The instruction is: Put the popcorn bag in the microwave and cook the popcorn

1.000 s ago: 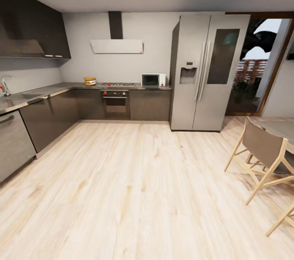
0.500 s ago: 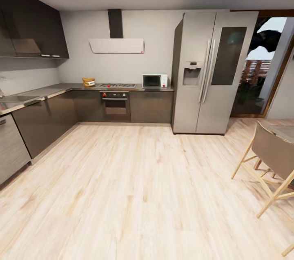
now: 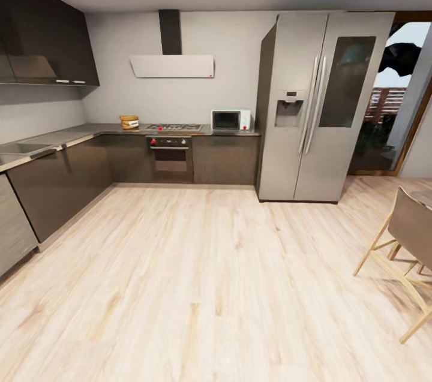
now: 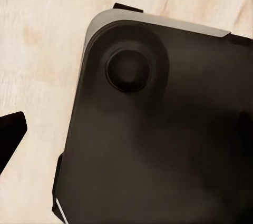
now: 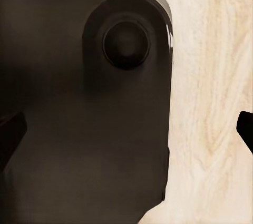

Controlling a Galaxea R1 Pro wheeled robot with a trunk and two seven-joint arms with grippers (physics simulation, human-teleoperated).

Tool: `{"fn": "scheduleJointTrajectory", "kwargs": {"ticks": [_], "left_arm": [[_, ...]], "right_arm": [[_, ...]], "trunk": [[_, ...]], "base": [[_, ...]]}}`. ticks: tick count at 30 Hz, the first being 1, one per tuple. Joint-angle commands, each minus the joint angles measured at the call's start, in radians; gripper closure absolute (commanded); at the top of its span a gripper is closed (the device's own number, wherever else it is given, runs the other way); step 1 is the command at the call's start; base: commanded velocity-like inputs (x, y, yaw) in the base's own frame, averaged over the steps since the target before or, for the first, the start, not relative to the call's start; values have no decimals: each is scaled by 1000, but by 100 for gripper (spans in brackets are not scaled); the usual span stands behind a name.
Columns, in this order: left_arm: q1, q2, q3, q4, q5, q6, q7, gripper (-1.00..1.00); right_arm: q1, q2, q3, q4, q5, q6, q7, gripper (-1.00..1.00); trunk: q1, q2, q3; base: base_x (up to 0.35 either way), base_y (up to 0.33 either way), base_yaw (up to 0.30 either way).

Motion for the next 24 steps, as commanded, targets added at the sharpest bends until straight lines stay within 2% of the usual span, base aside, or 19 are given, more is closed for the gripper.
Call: {"fn": "scheduleJointTrajectory", "kwargs": {"ticks": [1, 6, 24], "left_arm": [[0, -1, 7, 0, 0, 1, 0, -100], [0, -3, 5, -1, 0, 26, 2, -100], [0, 0, 8, -2, -1, 23, 1, -100]], "right_arm": [[0, 0, 0, 1, 0, -4, -1, -100], [0, 1, 2, 1, 2, -3, -1, -100], [0, 4, 2, 1, 3, 3, -1, -100]], "trunk": [[1, 0, -1], [1, 0, -1], [1, 0, -1]], "base": [[322, 108, 0], [323, 61, 0], [326, 2, 0]]}}
